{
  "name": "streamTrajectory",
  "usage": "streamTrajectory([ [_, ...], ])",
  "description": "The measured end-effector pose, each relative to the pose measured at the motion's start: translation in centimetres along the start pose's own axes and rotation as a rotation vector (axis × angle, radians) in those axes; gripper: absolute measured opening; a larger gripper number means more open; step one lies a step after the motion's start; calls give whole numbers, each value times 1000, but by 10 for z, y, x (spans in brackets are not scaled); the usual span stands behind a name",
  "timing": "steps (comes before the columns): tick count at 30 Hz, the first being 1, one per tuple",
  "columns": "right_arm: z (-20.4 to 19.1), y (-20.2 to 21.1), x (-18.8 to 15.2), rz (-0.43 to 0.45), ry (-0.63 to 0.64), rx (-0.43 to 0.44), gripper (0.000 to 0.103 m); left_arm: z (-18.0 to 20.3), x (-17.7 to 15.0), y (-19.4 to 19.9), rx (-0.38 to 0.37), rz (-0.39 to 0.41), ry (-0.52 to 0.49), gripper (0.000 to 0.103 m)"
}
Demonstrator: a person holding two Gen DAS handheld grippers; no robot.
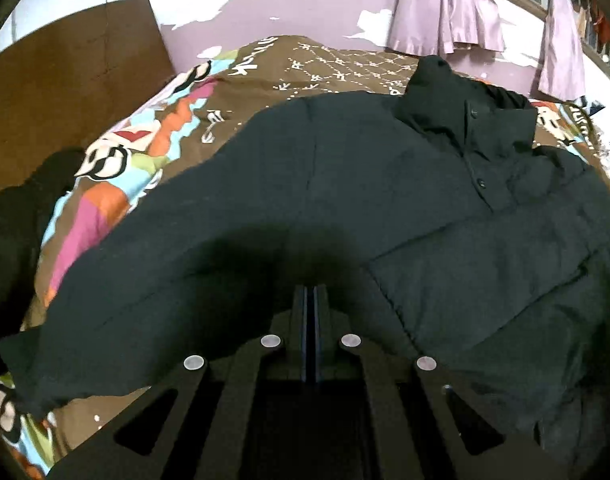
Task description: Fold large clothes
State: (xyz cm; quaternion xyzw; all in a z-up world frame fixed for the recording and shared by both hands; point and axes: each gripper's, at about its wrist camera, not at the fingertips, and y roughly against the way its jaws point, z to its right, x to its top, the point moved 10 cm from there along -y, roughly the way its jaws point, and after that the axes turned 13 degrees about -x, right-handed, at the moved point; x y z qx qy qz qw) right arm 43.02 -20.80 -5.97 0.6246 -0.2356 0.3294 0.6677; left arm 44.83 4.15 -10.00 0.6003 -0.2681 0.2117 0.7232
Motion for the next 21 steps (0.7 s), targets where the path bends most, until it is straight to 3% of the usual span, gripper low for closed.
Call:
streamTrajectory([
  [4, -18, -47, -13, -149, -11, 11, 87, -3, 0, 4, -91, 4, 40, 2],
  [9, -32, -68, -28, -181, 85, -78, 101, -22, -1, 36, -186, 59, 175, 8],
  [12, -33, -68, -30, -180, 99, -107, 102, -38, -6, 58, -266, 81, 275, 25],
  [13, -32, -66, -30, -173, 94, -117, 102, -45, -10, 68, -292, 98, 318, 45],
  [14, -31, -66, -30, -167, 90, -121, 102, -52, -12, 76, -292, 111, 343, 70],
  [16, -32, -61, -26, -141, 71, -135, 102, -70, -16, 94, -273, 168, 400, 87],
  [18, -35, -56, -17, -99, 44, -147, 102, -91, -24, 112, -267, 225, 472, 89],
  [21, -56, -40, 5, -10, 33, -111, 102, -125, -46, 126, -275, 236, 626, 90],
])
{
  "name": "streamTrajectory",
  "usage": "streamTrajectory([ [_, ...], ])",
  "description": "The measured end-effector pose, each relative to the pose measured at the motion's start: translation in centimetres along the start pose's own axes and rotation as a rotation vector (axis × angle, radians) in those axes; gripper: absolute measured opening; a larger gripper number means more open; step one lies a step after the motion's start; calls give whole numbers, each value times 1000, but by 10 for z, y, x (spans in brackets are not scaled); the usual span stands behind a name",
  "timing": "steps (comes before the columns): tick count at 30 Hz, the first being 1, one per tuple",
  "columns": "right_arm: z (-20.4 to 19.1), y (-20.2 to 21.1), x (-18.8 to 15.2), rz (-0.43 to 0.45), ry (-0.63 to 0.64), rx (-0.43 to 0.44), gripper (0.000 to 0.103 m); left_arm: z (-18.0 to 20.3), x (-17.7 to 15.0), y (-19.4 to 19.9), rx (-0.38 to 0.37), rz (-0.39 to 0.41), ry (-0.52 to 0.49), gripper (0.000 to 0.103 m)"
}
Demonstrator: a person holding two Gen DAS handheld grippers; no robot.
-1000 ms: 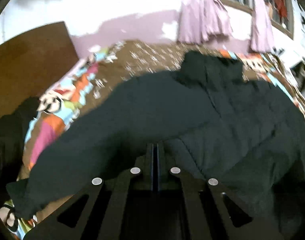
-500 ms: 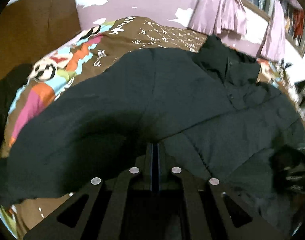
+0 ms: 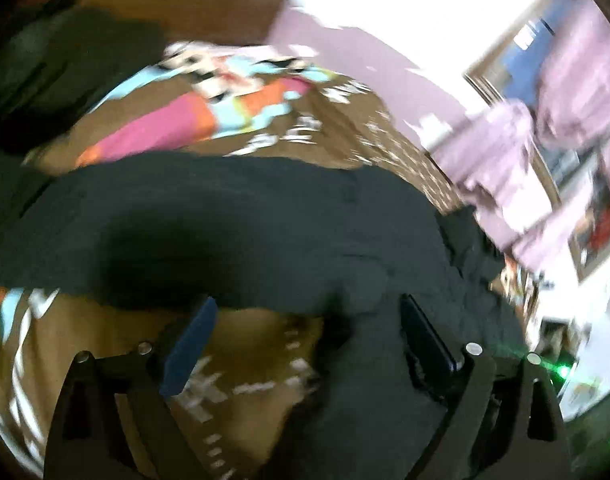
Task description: Fold large clothes
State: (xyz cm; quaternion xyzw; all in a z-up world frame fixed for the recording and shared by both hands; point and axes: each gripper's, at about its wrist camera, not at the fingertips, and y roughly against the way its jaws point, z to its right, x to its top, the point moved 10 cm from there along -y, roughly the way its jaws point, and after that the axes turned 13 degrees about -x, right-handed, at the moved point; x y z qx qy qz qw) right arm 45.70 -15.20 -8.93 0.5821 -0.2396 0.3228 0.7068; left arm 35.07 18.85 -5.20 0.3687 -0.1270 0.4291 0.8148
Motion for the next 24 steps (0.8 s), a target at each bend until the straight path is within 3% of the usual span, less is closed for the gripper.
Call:
streamTrajectory([
  [5, -58, 25, 28, 89, 68, 97, 102, -79, 11, 47, 38, 118, 369, 90],
  [8, -100, 25, 36, 65, 123, 153, 102, -136, 13, 73, 115, 189, 567, 90],
  [10, -125, 22, 38, 26, 128, 199, 102, -160, 16, 80, 76, 220, 655, 90],
  [14, -161, 7, 41, -68, 89, 260, 102, -191, 28, 98, 43, 287, 730, 90],
  [21, -171, -9, 30, -80, 47, 272, 103, -243, 22, 116, 59, 380, 861, 88],
  [22, -170, -10, 28, -74, 35, 283, 103, -245, 21, 116, 57, 384, 864, 78],
  [23, -171, -12, 27, -74, 31, 288, 103, -247, 20, 115, 61, 379, 856, 58],
  [24, -171, -14, 25, -78, 28, 292, 103, -247, 20, 114, 65, 367, 842, 44],
])
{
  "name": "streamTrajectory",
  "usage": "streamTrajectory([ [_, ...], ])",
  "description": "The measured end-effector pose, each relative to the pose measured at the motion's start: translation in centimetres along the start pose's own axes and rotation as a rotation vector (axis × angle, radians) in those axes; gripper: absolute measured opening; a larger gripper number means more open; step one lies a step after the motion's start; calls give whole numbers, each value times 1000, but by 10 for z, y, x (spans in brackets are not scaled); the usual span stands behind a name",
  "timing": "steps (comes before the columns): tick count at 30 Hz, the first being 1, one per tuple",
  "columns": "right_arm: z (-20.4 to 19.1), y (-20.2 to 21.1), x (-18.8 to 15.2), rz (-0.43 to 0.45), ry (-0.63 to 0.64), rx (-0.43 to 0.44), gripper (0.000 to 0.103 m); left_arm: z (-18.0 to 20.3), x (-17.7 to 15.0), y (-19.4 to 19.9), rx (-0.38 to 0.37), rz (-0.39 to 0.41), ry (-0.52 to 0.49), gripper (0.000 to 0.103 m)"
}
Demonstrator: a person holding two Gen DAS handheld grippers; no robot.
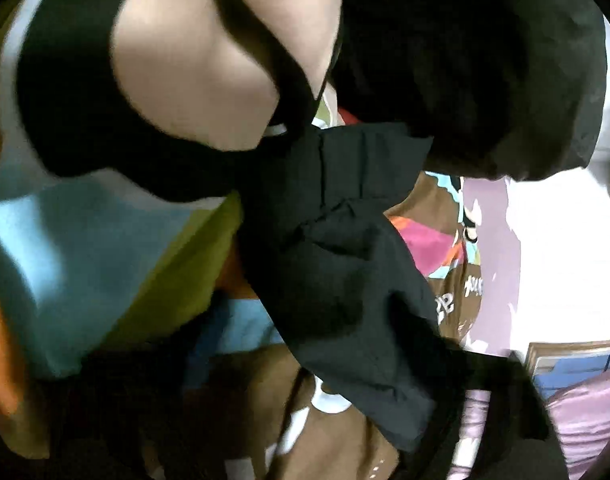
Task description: Fold large clothes
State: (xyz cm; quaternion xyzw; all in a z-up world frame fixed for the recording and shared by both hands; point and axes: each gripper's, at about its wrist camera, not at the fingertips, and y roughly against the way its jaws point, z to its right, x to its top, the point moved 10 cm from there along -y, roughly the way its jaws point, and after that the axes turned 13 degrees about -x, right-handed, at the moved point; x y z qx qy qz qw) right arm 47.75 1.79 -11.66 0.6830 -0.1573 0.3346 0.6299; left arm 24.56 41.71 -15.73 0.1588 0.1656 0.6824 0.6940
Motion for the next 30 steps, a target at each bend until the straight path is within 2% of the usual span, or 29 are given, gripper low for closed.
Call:
streamTrajectory([
  [1, 0, -1, 0, -2, 0, 0, 103, 1, -1, -2, -4, -22, -22, 20],
  [2, -1, -2, -1, -1, 1, -2, 103, 3, -2, -3, -4, -26, -33, 13],
  [5, -3, -1, -2, 12, 12, -18, 103, 19, -2, 8, -12, 16, -123, 3],
  [9, -2, 6, 1, 4, 23, 5, 103, 62, -16, 27, -23, 63, -339, 2],
  [15, 19, 49, 22, 37, 12, 78, 103, 144, -58, 71, -135, 95, -654, 1],
  [18, 42, 74, 28, 70, -23, 68, 103, 182, -90, 91, -191, 103, -826, 1],
  [22, 75, 89, 24, 85, -131, 79, 103, 235, -157, 96, -269, 74, -1072, 1],
  [26, 103, 90, 16, 85, -200, 86, 103, 269, -219, 88, -325, 14, -1210, 1],
  [30, 137, 94, 8, 87, -269, 90, 103, 295, -298, 67, -384, -111, -1361, 1],
])
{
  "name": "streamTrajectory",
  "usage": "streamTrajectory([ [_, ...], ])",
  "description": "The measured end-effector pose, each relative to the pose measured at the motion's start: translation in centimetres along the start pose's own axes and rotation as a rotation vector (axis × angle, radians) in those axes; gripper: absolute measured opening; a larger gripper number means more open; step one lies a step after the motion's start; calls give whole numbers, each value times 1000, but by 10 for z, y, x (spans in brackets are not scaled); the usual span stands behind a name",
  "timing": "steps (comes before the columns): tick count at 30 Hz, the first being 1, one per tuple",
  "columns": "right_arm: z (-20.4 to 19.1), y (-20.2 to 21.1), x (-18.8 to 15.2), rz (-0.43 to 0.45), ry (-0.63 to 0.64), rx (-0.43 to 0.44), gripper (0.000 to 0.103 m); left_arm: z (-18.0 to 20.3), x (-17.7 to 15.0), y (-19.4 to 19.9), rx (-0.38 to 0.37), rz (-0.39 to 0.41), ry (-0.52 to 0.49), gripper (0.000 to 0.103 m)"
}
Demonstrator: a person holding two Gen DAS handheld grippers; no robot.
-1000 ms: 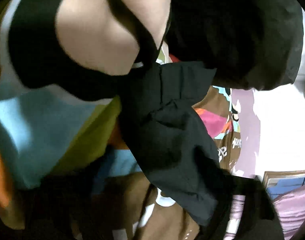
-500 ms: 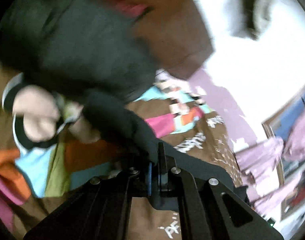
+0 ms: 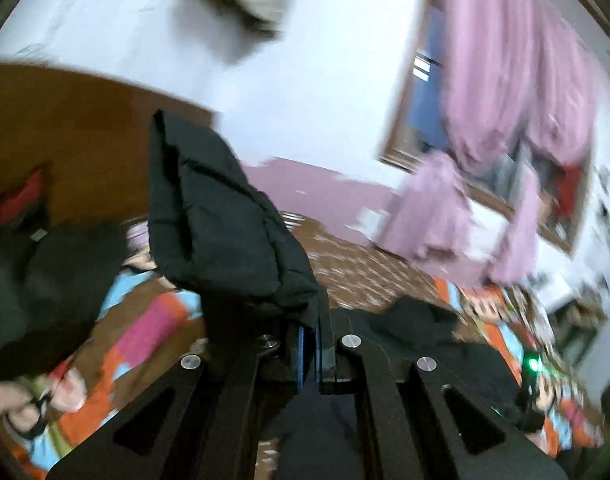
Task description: Fold large clothes
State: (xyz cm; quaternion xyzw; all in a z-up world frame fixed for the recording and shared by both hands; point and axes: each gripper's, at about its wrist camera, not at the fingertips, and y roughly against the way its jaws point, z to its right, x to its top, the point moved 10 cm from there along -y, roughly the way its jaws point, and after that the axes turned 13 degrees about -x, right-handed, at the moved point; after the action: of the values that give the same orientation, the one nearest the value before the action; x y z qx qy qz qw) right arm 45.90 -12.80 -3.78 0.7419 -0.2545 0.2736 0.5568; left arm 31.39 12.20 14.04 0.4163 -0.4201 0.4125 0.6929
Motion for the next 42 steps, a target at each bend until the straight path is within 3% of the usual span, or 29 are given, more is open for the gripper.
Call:
streamTrajectory([
  [6, 67, 27, 8, 48, -73, -27, 103, 115, -51, -86, -189, -231, -236, 1],
  [9, 111, 37, 7, 56, -191, -10, 103, 156, -100, -126, -255, -338, -295, 1],
  [12, 148, 42, -5, -2, -298, 48, 103, 193, -157, -163, -315, -443, -341, 1],
  [18, 179, 72, -19, -9, -322, 114, 103, 228, -251, -195, -423, -611, -310, 1],
  [24, 170, 82, -26, -44, -443, 339, 103, 239, -283, -190, -437, -689, -411, 3],
  [27, 166, 72, -26, -91, -512, 389, 103, 233, -291, -180, -460, -710, -420, 18],
  [29, 163, 67, -24, -109, -526, 387, 103, 231, -302, -178, -489, -728, -385, 40],
  [30, 161, 65, -23, -115, -523, 385, 102, 232, -304, -177, -512, -741, -359, 46],
  [32, 157, 65, -23, -125, -512, 383, 97, 233, -303, -169, -545, -749, -322, 65],
  [35, 157, 60, -26, -154, -499, 344, 80, 232, -294, -162, -567, -741, -282, 69],
  [37, 162, 53, -36, -192, -486, 290, 50, 227, -286, -158, -569, -736, -235, 69],
  [39, 168, 47, -46, -220, -480, 227, 39, 216, -273, -154, -578, -711, -149, 70],
  [42, 170, 44, -56, -233, -499, 219, 29, 197, -248, -151, -556, -657, -29, 77],
])
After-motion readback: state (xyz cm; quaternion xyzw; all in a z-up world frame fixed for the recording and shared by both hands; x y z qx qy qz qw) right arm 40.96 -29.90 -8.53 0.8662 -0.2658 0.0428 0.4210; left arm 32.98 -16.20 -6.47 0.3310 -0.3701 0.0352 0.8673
